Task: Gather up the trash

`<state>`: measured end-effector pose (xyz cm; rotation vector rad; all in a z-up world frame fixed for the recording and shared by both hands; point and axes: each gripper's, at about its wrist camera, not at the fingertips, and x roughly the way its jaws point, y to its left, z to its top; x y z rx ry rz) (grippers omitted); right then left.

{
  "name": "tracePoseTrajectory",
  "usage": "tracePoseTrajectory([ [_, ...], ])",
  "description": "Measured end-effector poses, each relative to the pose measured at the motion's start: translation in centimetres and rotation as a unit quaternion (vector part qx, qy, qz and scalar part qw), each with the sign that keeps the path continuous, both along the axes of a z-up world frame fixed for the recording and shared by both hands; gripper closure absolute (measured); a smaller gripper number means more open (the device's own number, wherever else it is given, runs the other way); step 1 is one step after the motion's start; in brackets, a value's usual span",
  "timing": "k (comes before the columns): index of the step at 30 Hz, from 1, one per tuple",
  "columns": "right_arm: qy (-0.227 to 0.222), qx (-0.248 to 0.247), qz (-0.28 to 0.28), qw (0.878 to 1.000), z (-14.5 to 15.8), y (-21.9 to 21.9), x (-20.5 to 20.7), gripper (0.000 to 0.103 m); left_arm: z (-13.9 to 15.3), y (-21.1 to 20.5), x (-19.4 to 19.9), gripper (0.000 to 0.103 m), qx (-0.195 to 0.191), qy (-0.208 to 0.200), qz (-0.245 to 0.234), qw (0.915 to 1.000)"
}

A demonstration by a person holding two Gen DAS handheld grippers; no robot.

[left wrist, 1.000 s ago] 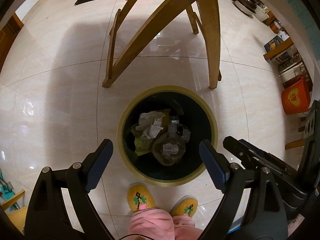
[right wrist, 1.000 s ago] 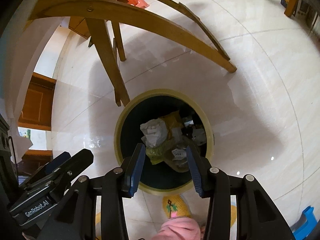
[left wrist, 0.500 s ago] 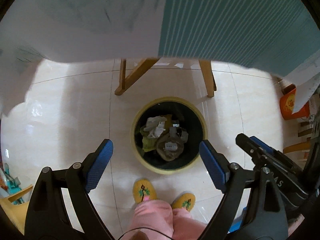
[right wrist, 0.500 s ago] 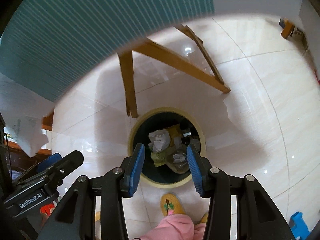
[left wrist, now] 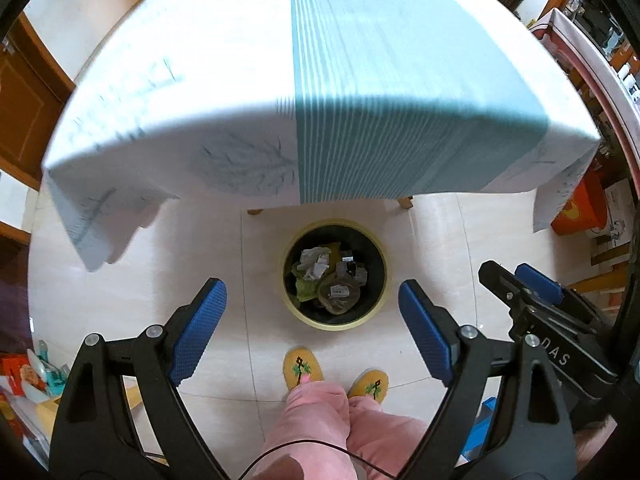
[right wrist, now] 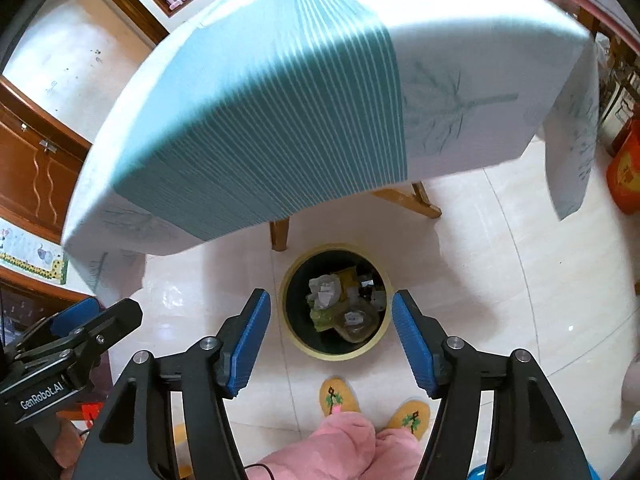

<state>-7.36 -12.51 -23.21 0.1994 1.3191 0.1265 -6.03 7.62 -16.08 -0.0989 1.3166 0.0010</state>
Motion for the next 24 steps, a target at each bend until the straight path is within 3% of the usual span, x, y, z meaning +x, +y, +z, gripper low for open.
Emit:
tracePoseTrajectory([
  [10, -0.029, 0.005, 0.030, 0.999, 11.3, 0.7, 0.8, 0.036, 9.1, 0.7, -0.4, 0.017, 0.000, -0.018, 0.015, 0.9997],
  [18, -0.070, 0.003, 0.041, 0.997, 19.4, 1.3, 1.9, 0.036, 16.6, 0.8, 0.4, 0.017, -0.006, -0.075, 0.023, 0.9969],
  [24, -0.107, 0.000, 0.040, 0.993, 24.5, 1.5, 3.2, 0.036, 20.5, 0.2, 1.4, 0.017, -0.003, -0.115, 0.028, 0.9930],
])
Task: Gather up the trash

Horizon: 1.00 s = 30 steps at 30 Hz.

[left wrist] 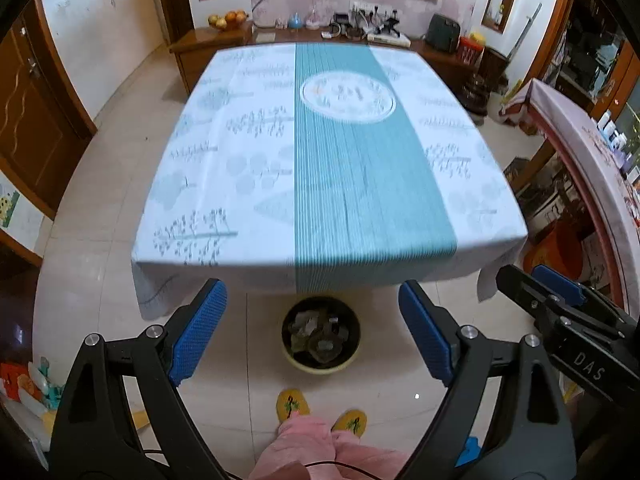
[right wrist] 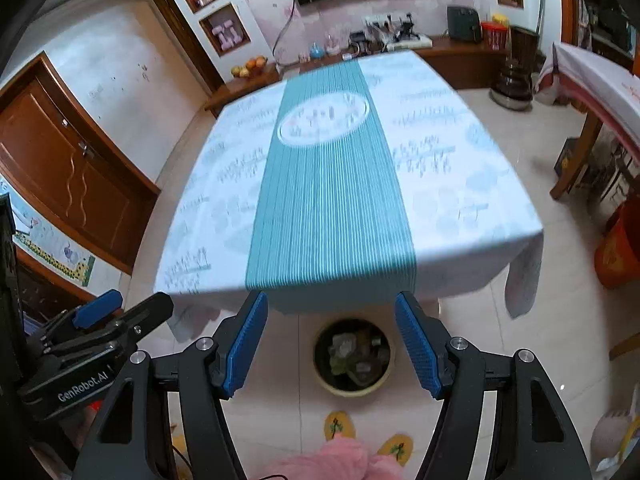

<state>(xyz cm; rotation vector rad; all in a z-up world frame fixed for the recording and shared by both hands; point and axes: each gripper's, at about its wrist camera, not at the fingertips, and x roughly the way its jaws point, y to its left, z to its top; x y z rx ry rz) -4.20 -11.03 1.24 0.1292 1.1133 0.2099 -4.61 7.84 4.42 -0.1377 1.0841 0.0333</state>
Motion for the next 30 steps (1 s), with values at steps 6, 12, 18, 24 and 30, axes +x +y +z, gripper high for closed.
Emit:
tracePoseTrajectory([
  [6, -0.040, -0.004, 0.003, 0.999, 3.0, 0.8, 0.9, 0.036, 2.3, -0.2, 0.5, 0.017, 0.004, -0.023, 0.011, 0.9997],
  [12, -0.067, -0.017, 0.011, 0.998, 4.5, 2.1, 1.2, 0.036, 3.1, 0.0, 1.1, 0.017, 0.006, -0.029, 0.013, 0.9995],
  [18, -0.079, -0.023, 0.014, 0.996, 4.6, 2.7, 1.4, 0.036, 3.1, 0.1, 1.5, 0.017, 0.004, -0.029, 0.017, 0.9994],
  [24, -0.088, -0.028, 0.018, 0.996, 4.6, 3.2, 1.5, 0.036, 2.9, 0.2, 1.8, 0.017, 0.005, -0.026, 0.021, 0.9994],
  [30, -0.092, -0.033, 0.022, 0.995, 4.7, 3.8, 1.5, 0.036, 2.6, 0.3, 2.3, 0.017, 0.009, -0.029, 0.015, 0.9994],
])
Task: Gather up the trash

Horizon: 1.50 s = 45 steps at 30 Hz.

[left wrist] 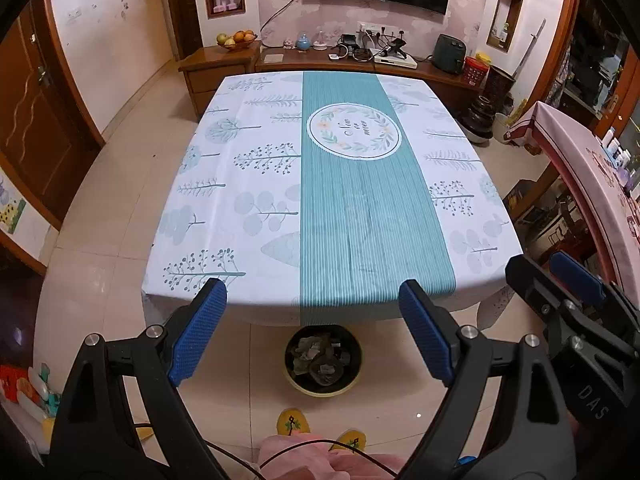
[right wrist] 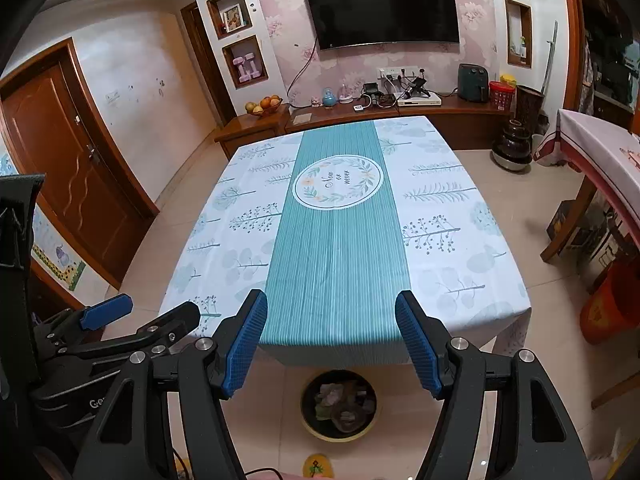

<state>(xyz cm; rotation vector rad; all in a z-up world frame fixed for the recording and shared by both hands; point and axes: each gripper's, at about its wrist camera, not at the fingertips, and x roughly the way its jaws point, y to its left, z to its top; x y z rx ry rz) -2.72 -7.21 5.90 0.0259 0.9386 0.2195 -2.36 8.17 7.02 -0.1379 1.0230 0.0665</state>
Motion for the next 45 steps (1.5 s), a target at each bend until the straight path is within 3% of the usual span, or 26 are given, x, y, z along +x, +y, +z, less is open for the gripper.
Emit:
tracePoseTrajectory([
  [45, 0.002, -0.002, -0.010, 1.000, 0.0, 0.0, 1.0, 0.036, -0.6, 1.2, 3.0, 0.017, 0.004, -0.004, -0.017, 0.9998],
])
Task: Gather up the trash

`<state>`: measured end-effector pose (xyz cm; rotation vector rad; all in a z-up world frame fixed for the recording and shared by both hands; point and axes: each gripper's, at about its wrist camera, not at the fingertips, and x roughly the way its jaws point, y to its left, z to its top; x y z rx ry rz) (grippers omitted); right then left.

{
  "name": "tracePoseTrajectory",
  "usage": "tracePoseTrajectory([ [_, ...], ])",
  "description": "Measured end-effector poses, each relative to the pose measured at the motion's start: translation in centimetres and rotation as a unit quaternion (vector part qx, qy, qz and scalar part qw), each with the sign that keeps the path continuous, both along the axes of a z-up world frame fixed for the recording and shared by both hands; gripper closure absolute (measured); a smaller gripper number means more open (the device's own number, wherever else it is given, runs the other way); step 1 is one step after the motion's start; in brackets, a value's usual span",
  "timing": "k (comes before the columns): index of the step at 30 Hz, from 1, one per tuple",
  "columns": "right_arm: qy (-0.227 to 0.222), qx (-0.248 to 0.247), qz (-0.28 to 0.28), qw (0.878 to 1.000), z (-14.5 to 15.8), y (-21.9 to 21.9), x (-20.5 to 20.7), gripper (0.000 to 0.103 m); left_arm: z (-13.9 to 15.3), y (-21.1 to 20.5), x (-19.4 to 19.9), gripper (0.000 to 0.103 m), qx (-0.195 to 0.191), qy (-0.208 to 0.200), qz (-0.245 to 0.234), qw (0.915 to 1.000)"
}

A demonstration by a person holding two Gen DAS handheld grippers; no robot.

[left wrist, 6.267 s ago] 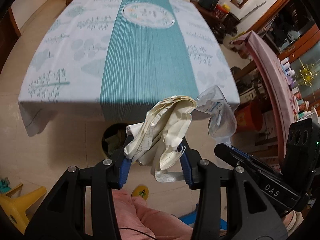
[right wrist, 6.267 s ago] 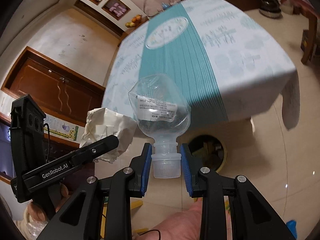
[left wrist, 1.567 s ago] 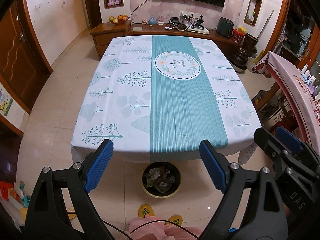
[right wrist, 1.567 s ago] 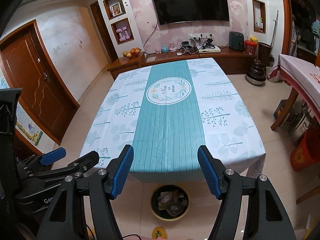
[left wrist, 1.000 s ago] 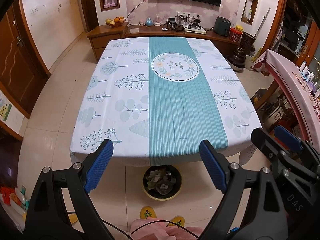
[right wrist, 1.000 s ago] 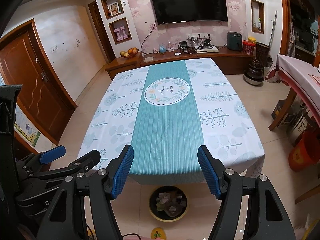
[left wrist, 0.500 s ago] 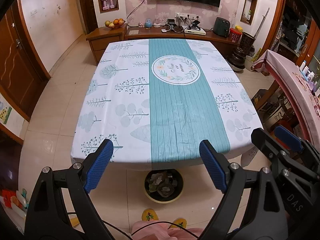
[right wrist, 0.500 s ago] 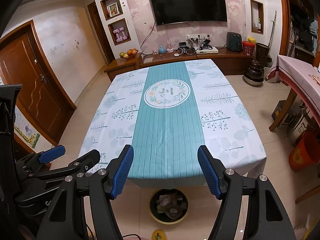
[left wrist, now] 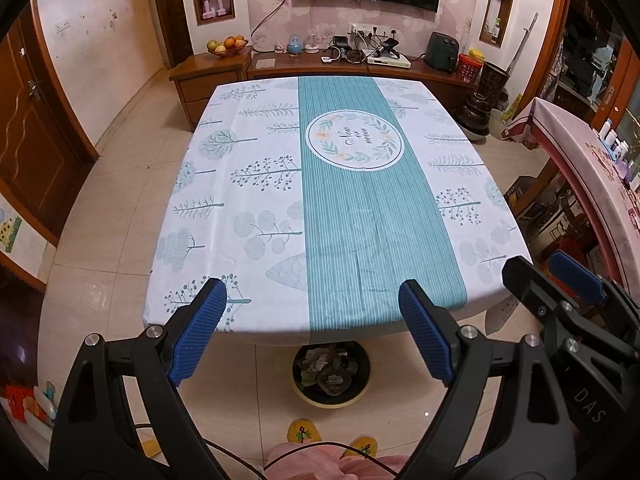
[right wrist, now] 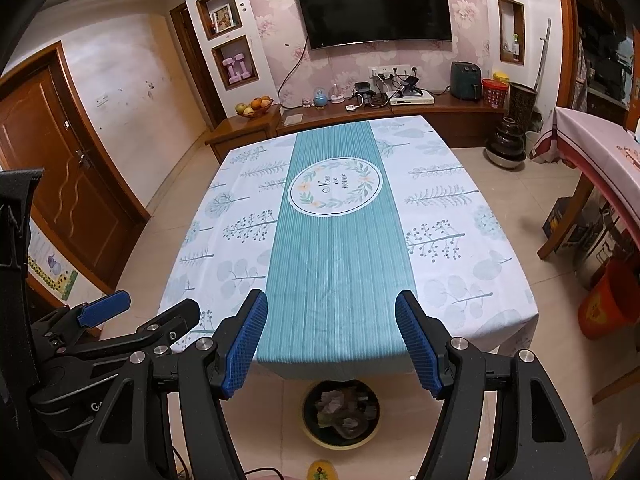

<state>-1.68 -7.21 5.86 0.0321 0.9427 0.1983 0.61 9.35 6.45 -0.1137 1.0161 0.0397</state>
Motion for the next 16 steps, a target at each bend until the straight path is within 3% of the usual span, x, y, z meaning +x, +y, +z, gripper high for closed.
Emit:
tracePoseTrajectory([
  [16, 0.008, 0.000, -0.013, 1.000, -0.8, 1.6, 0.5, 0.036, -1.2, 2.1, 1.1, 0.017, 0.002, 0.006, -0.018, 0.9998],
])
